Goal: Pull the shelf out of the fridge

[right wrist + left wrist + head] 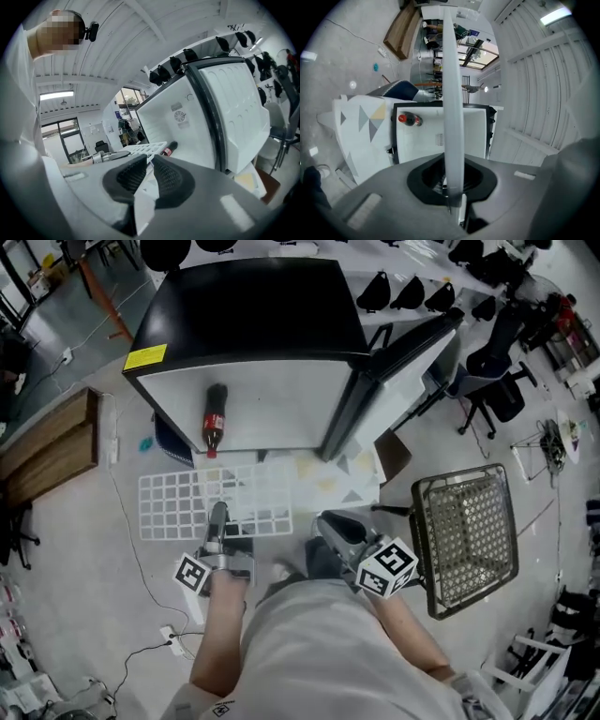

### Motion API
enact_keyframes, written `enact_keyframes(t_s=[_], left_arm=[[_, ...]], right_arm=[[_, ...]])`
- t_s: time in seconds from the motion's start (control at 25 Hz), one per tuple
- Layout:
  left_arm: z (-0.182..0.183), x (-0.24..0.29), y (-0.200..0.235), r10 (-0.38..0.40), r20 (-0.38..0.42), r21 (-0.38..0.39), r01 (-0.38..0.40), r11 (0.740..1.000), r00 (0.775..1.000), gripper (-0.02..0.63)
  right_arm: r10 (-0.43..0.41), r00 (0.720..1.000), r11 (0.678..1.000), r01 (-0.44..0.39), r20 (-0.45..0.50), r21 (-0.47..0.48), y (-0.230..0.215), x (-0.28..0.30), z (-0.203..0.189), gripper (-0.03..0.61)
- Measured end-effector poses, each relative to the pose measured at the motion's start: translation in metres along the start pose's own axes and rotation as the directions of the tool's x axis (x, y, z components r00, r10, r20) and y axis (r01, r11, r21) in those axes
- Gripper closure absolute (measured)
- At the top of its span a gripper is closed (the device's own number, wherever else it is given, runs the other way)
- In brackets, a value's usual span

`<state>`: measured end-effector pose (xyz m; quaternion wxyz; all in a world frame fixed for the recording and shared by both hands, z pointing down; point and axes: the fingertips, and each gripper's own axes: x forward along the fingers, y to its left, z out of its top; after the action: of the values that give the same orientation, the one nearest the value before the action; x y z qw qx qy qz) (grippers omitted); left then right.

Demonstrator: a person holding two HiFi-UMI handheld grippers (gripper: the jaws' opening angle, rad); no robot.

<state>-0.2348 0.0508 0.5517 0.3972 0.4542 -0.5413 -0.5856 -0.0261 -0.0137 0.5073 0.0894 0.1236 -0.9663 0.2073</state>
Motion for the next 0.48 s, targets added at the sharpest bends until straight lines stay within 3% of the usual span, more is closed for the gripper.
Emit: enact_keyframes(t_s=[0.28, 0.48], left_arm=[[0.036, -0.027, 0.003, 0.011, 0.102, 0.062, -0.017, 0.998, 0.995, 0.581], [0.062, -0.046, -0.013, 0.016, 0.186, 0.141, -0.043, 0.989, 0.982, 0.580]], right_arm=[[0.141, 0.989, 0.989, -0.143, -0.052, -0.032, 0.016, 0.047, 0.001, 0.529], [0.261, 0.962, 0.963, -0.265, -0.082, -0.042, 0.033, 0.078, 0.014, 0.545]])
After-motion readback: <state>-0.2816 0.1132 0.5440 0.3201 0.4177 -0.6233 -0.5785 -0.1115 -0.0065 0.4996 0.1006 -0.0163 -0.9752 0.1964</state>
